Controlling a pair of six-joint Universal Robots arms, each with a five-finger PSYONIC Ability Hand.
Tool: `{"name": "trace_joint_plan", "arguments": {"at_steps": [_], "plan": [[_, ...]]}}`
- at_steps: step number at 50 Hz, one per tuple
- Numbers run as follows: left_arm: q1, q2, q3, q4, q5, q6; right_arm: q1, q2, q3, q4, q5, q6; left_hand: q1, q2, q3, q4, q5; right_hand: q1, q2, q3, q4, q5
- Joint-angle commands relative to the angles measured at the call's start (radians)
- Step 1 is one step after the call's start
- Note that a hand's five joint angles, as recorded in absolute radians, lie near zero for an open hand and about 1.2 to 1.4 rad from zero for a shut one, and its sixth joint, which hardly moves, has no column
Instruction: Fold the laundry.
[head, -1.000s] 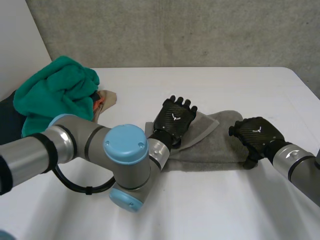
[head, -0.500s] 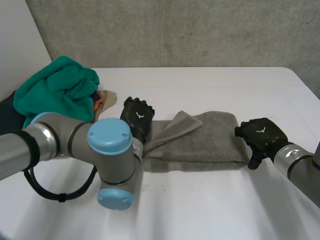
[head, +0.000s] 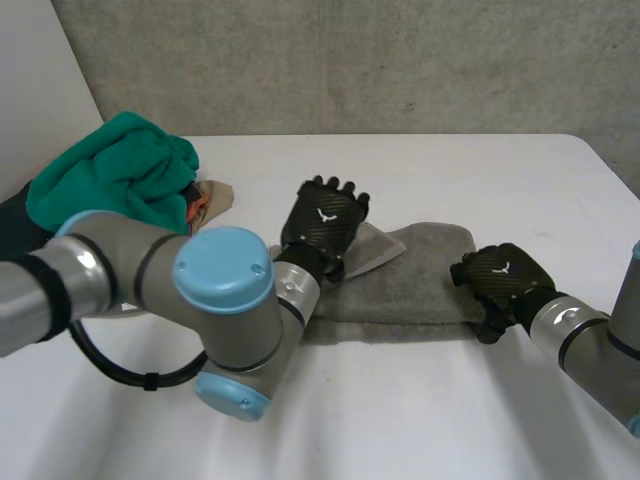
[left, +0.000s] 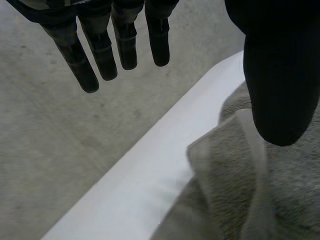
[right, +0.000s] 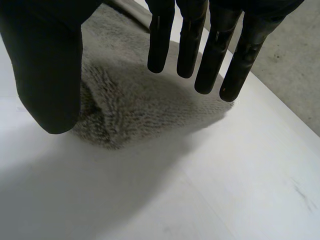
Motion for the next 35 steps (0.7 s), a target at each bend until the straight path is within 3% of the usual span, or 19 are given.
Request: {"name": "trace_joint_plan", "arguments": {"at_steps": [1,5,8,11,16,26,35], "plan": [[0.006,-0.154,0.154,-0.012,0.003,-0.010,0.039,0.032,-0.011,-0.009,0.008,-0.001,0.035,0.045,0.043,0.052,0.060,0.206,0.127,0.123,0.126,0.147],[0.046,-0.227,0.254,-0.018,-0.027,0.043,0.045,0.043,-0.013,-0.032,0.018,-0.003,0.076,0.086,0.084,0.093,0.101,0.250,0.171,0.167,0.170,0.191],[0.134,-0.250,0.297,-0.012,-0.150,0.134,0.045,0.043,-0.013,-0.058,0.054,-0.004,0.079,0.089,0.087,0.096,0.105,0.347,0.268,0.264,0.267,0.288],[0.174,-0.225,0.274,-0.009,-0.219,0.160,0.044,0.043,-0.014,-0.067,0.089,-0.006,0.044,0.054,0.052,0.061,0.070,0.475,0.396,0.392,0.395,0.416],[0.133,-0.107,0.141,-0.009,-0.166,0.111,0.044,0.045,-0.022,-0.067,0.109,-0.023,0.026,0.036,0.034,0.043,0.052,0.935,0.856,0.852,0.855,0.876],[0.080,0.092,-0.060,-0.011,-0.109,0.016,0.032,0.031,-0.013,-0.050,0.149,-0.118,-0.018,-0.008,-0.010,-0.001,0.008,0.936,0.857,0.853,0.856,0.877],[0.010,0.071,-0.042,-0.011,0.008,-0.061,0.045,0.031,0.001,-0.052,0.153,-0.115,-0.012,-0.002,-0.004,0.005,0.013,0.936,0.857,0.853,0.856,0.877]]}}
